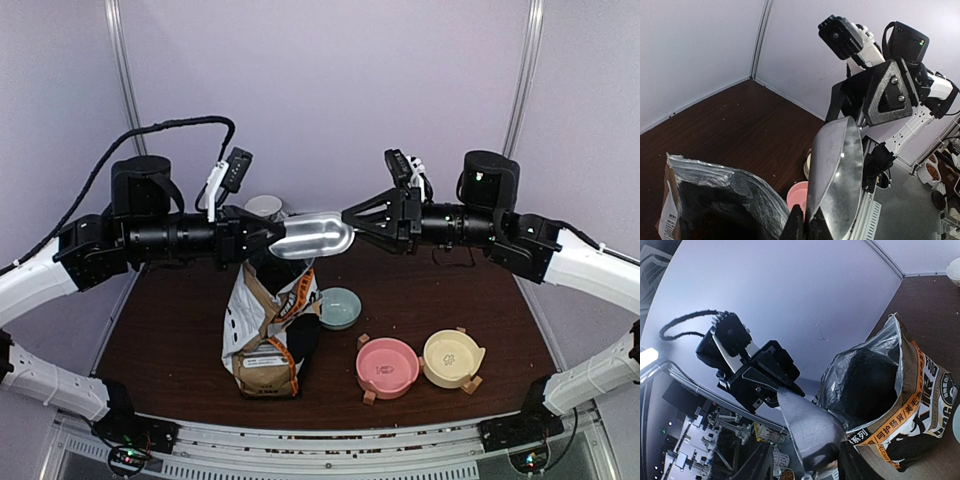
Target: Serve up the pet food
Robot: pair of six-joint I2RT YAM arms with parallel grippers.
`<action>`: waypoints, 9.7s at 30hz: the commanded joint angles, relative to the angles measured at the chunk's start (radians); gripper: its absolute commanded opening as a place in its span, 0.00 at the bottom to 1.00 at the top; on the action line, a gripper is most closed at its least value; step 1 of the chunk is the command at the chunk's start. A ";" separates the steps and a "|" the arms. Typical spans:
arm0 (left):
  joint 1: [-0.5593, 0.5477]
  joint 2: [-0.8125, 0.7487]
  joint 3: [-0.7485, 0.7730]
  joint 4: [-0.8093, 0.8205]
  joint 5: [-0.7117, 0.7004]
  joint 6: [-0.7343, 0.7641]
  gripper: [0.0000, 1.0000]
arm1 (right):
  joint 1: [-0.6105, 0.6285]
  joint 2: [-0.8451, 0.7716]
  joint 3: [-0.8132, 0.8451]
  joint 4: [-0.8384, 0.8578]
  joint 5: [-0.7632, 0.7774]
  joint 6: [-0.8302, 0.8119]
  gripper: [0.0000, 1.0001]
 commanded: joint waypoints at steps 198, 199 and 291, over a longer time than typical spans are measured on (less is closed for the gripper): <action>-0.186 0.302 0.209 -0.774 -0.467 -0.261 0.70 | 0.268 0.560 0.052 0.367 0.322 -0.224 0.00; -0.187 0.301 0.207 -0.774 -0.459 -0.257 0.66 | 0.267 0.561 0.053 0.369 0.322 -0.223 0.00; 0.033 0.058 0.157 -0.578 -0.480 -0.272 0.00 | 0.267 -0.775 -0.805 -0.019 0.685 -0.720 0.00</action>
